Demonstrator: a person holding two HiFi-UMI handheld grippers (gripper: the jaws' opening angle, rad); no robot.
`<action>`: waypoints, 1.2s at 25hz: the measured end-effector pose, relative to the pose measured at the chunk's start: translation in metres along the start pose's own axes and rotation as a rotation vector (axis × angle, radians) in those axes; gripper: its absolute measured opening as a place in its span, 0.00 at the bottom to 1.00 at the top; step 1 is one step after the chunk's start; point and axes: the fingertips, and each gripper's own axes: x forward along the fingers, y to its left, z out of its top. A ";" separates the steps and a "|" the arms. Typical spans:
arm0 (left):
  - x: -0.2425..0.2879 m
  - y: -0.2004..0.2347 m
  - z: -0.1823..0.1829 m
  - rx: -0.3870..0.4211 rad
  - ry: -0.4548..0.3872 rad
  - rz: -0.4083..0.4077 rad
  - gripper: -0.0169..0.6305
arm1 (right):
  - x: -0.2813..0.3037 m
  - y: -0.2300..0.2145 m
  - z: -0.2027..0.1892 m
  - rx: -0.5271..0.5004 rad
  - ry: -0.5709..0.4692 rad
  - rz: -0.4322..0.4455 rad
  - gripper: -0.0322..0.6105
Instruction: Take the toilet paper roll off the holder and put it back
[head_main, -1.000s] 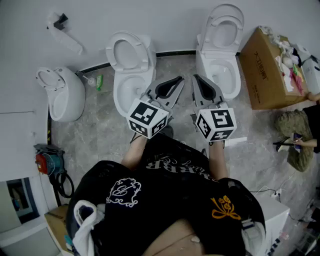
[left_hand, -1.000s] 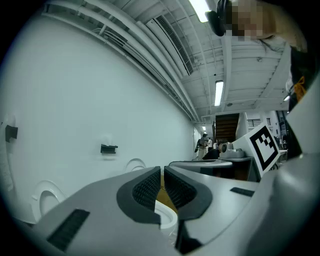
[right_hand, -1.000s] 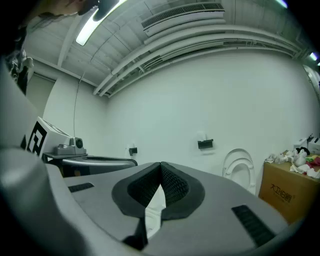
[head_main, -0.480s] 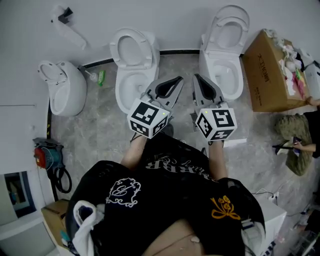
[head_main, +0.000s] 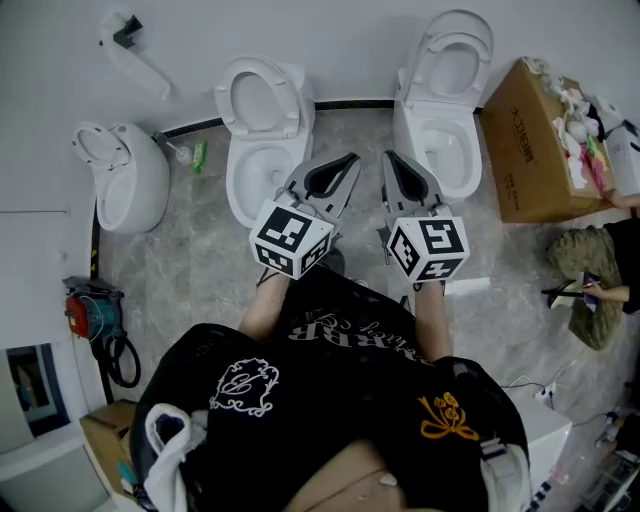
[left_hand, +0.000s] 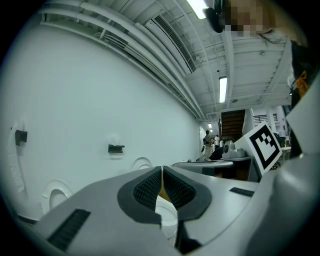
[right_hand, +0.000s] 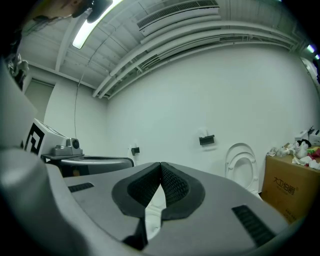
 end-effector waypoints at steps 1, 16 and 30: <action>0.000 -0.001 0.000 0.001 0.001 0.001 0.07 | -0.001 0.000 -0.001 0.001 0.000 0.002 0.07; 0.025 0.025 -0.004 0.002 0.027 0.023 0.07 | 0.030 -0.029 -0.006 0.042 0.019 -0.005 0.07; 0.155 0.139 0.015 -0.005 0.022 -0.003 0.07 | 0.160 -0.117 0.019 0.056 0.030 -0.056 0.07</action>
